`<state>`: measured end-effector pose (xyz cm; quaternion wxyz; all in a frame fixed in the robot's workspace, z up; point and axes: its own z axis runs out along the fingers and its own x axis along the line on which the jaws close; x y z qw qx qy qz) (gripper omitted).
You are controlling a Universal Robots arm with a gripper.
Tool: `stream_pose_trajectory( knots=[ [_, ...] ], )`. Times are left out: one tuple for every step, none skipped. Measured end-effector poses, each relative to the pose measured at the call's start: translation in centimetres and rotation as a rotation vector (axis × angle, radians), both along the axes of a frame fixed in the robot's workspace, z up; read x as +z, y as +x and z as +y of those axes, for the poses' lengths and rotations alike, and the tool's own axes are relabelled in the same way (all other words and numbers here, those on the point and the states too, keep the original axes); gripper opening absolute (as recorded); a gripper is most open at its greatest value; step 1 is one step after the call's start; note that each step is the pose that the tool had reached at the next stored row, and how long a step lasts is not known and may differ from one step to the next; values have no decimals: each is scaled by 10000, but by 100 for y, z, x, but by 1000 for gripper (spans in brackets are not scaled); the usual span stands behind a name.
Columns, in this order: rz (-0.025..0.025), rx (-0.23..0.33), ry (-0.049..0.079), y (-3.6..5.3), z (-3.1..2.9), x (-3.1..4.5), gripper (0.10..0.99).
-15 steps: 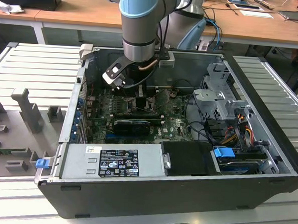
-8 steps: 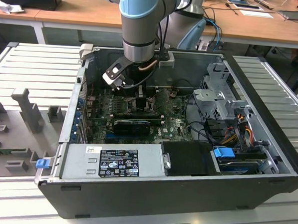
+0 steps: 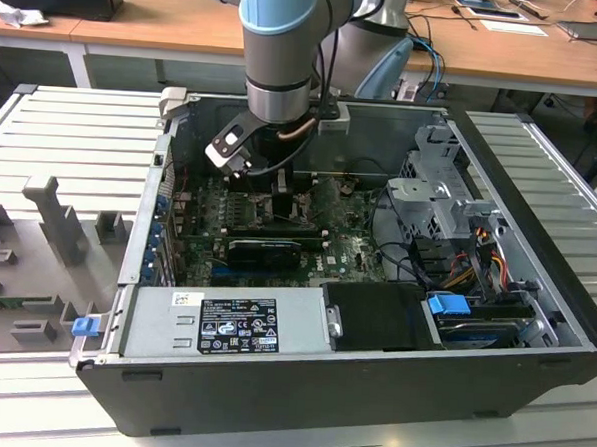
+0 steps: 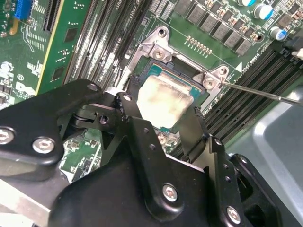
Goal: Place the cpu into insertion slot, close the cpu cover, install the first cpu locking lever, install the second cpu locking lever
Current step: 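Place the cpu into insertion slot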
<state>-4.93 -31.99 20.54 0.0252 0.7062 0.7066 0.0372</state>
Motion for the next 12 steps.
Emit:
stream_pose_trajectory(
  knots=[
    [0, 0, 1, 0, 0, 17, 600],
    [0, 0, 1, 0, 0, 27, 588],
    [0, 0, 1, 0, 0, 35, 588],
    [0, 0, 1, 0, 0, 46, 455],
    [0, 0, 1, 0, 0, 52, 455],
    [0, 0, 1, 0, 0, 58, 396],
    [0, 0, 1, 0, 0, 67, 278],
    [0, 0, 1, 0, 0, 75, 278],
    [0, 0, 1, 0, 0, 79, 216],
    [2, 0, 1, 0, 0, 88, 157],
    [3, 0, 0, 0, 0, 95, 106],
    [4, 1, 1, 0, 0, 101, 106]
  ],
)
